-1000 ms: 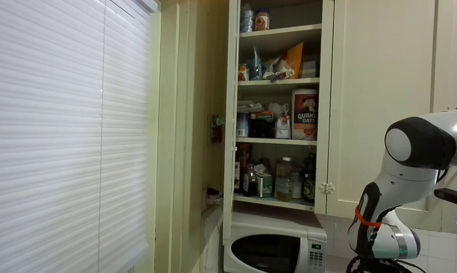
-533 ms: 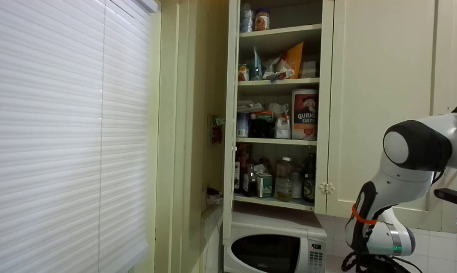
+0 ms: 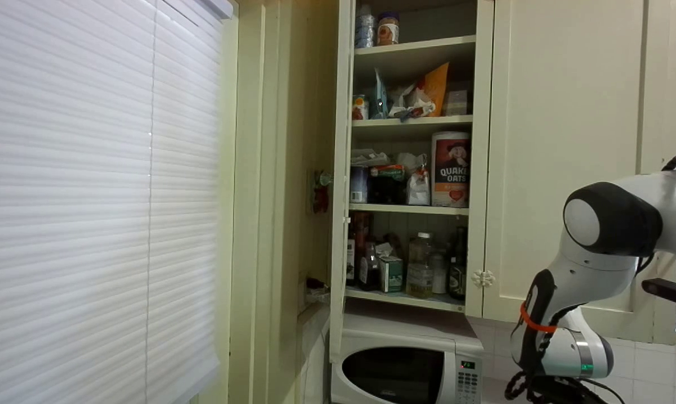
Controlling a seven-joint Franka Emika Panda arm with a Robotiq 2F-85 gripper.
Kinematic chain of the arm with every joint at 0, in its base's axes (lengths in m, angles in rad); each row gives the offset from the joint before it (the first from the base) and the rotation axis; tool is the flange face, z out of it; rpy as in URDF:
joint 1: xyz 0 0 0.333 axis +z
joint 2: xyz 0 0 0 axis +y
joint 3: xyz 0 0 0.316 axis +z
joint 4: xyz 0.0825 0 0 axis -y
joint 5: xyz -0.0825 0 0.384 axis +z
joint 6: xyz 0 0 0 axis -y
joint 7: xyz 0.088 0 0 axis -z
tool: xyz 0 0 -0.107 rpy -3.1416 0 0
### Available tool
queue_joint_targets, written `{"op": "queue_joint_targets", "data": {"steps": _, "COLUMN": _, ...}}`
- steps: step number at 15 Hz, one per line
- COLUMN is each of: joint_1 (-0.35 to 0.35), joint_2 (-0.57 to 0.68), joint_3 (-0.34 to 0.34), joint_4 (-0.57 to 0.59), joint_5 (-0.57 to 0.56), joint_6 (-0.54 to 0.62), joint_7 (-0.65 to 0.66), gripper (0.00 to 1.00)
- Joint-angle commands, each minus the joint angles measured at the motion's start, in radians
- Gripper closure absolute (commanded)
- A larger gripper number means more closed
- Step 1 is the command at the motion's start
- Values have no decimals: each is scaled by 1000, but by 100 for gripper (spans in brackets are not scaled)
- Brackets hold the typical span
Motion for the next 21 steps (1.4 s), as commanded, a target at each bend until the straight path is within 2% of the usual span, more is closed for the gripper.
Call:
{"op": "queue_joint_targets", "data": {"steps": 1, "joint_1": -2, "joint_2": 25, "joint_3": -2, "joint_4": 7, "joint_5": 19, "joint_6": 27, "joint_7": -17, "gripper": 0}}
{"op": "queue_joint_targets", "data": {"steps": 6, "joint_1": -30, "joint_2": 8, "joint_3": 49, "joint_4": 3, "joint_5": 14, "joint_6": -43, "joint_7": -111, "gripper": 0}}
{"op": "queue_joint_targets", "data": {"steps": 10, "joint_1": -32, "joint_2": 1, "joint_3": 59, "joint_4": -1, "joint_5": 4, "joint_6": -88, "joint_7": -165, "gripper": 0}}
{"op": "queue_joint_targets", "data": {"steps": 15, "joint_1": -13, "joint_2": 2, "joint_3": 31, "joint_4": -8, "joint_5": -15, "joint_6": -102, "joint_7": -160, "gripper": 0}}
{"op": "queue_joint_targets", "data": {"steps": 21, "joint_1": 5, "joint_2": -37, "joint_3": 20, "joint_4": -53, "joint_5": -15, "joint_6": -48, "joint_7": -149, "gripper": 0}}
